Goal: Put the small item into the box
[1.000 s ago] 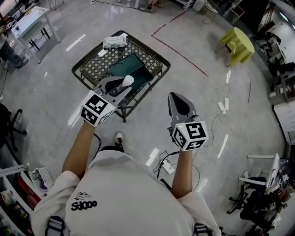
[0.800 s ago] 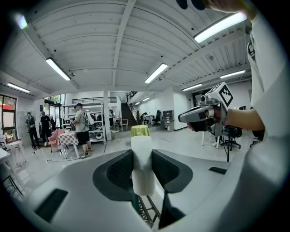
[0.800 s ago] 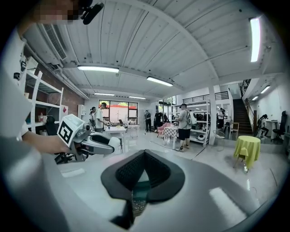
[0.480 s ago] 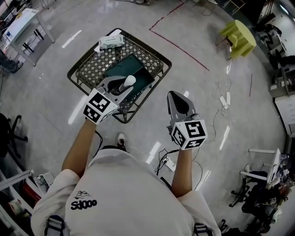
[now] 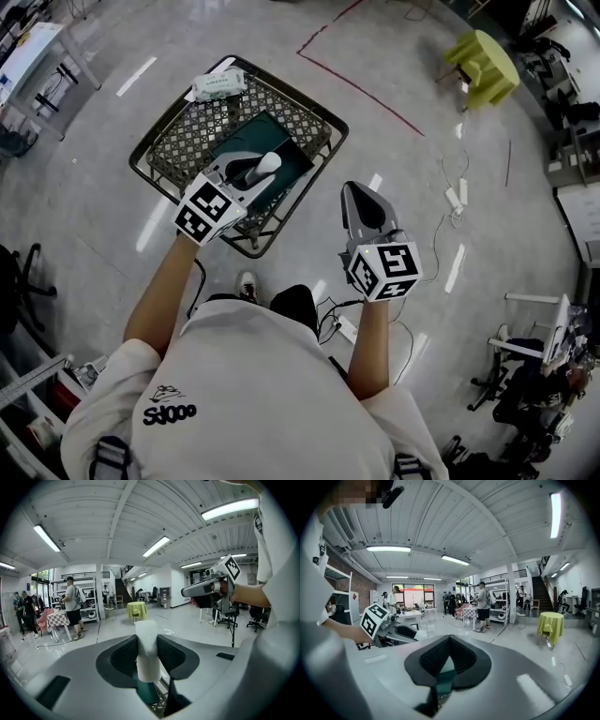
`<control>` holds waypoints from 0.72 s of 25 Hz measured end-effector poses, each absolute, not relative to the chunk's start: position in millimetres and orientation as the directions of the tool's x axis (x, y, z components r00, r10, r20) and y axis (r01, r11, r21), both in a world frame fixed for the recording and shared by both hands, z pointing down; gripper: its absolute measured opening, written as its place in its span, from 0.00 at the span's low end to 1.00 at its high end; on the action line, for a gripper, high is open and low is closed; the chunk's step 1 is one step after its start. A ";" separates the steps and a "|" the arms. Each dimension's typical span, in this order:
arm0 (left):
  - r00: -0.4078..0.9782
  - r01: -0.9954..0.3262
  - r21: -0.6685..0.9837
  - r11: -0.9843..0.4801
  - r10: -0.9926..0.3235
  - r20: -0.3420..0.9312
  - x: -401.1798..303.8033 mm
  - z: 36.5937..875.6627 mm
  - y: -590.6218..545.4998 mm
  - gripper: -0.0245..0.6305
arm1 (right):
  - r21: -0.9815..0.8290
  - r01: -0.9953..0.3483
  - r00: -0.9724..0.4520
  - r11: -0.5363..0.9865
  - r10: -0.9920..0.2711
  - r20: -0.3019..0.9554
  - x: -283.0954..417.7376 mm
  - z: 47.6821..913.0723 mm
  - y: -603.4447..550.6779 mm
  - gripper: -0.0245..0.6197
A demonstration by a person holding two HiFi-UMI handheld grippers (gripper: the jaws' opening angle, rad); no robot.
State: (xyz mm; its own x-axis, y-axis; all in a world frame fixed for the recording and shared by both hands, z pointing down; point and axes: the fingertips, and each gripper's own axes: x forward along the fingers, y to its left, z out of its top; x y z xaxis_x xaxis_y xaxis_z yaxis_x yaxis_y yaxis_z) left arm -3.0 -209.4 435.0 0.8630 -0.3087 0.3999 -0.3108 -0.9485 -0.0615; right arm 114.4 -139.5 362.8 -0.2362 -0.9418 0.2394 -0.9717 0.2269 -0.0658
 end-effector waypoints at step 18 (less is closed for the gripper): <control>0.769 -0.329 -0.050 -0.943 -0.298 0.565 39.5 496.2 -256.7 0.23 | -0.154 -0.938 -0.344 0.309 -0.879 0.331 161.2 411.2 -208.2 0.05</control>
